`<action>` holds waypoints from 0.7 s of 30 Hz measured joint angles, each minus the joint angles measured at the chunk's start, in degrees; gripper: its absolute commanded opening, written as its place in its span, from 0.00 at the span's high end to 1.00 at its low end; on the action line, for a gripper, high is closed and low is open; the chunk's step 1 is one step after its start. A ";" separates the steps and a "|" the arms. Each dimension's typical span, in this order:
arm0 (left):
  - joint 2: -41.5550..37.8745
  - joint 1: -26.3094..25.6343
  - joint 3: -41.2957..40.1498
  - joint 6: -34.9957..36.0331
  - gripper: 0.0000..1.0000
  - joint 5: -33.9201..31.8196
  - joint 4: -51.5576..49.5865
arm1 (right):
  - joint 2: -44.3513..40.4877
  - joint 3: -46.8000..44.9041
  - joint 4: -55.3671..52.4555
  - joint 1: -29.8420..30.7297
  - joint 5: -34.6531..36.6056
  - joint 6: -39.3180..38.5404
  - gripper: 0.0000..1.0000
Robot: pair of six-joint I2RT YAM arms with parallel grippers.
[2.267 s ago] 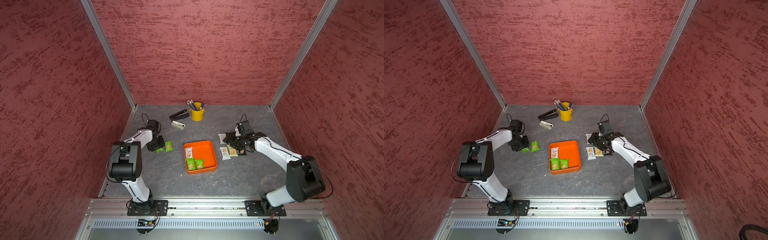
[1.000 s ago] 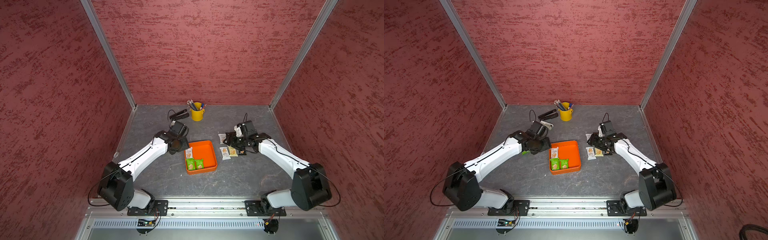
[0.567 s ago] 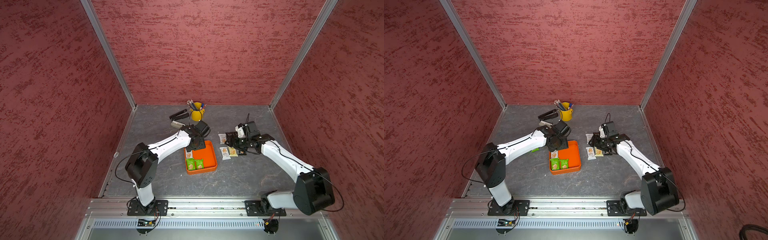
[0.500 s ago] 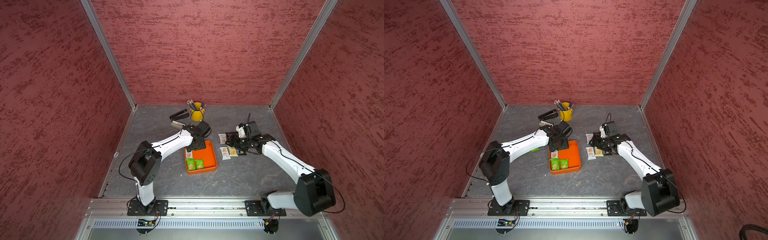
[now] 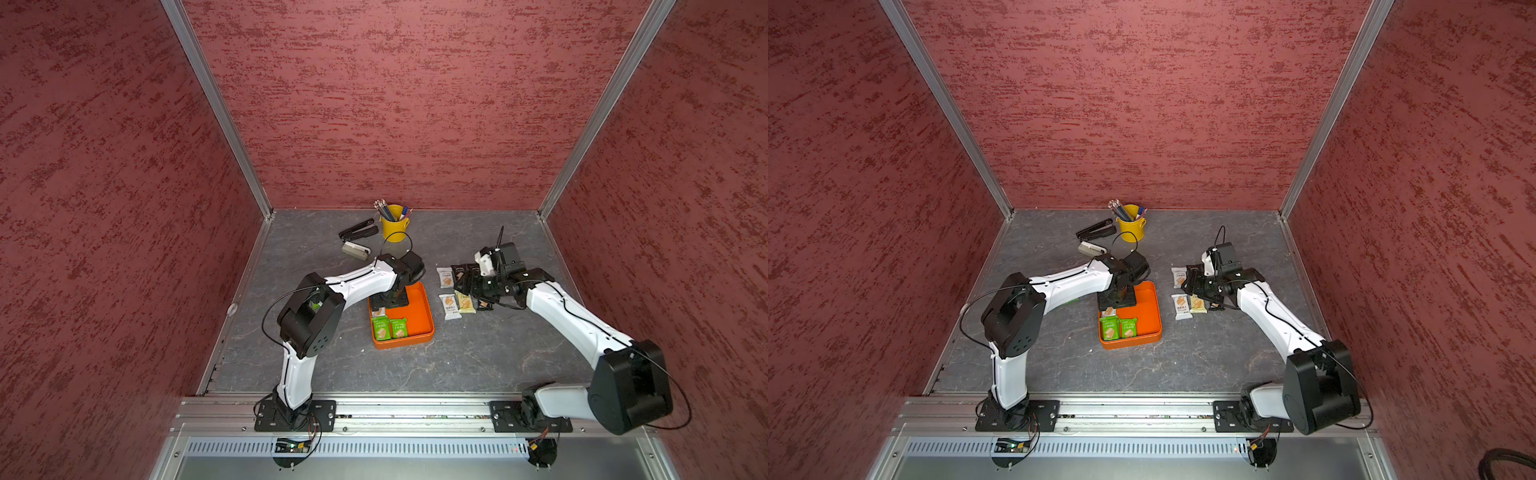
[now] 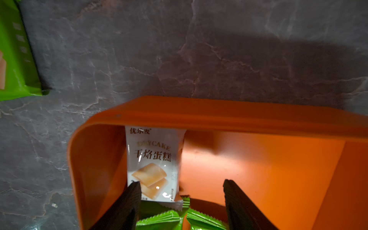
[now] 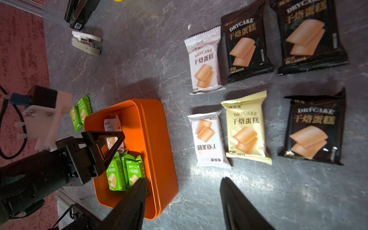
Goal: Take the cookies out of the storage box
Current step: Pick up the cookie from the storage box.
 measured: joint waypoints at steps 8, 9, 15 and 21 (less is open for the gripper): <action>0.94 0.00 -0.90 0.66 0.31 1.29 1.51 | -1.05 -0.24 -0.98 -0.15 0.24 -0.02 0.36; 0.94 0.00 -0.90 0.76 0.31 1.40 1.55 | -1.27 -0.33 -1.16 -0.15 0.31 -0.02 0.36; 0.94 0.00 -0.96 1.55 0.31 2.67 2.64 | -2.69 -0.63 -1.92 -0.20 0.85 0.00 0.36; 0.63 -0.09 -0.83 2.10 0.31 4.48 4.39 | -3.98 -0.96 -2.45 -0.22 1.18 0.02 0.36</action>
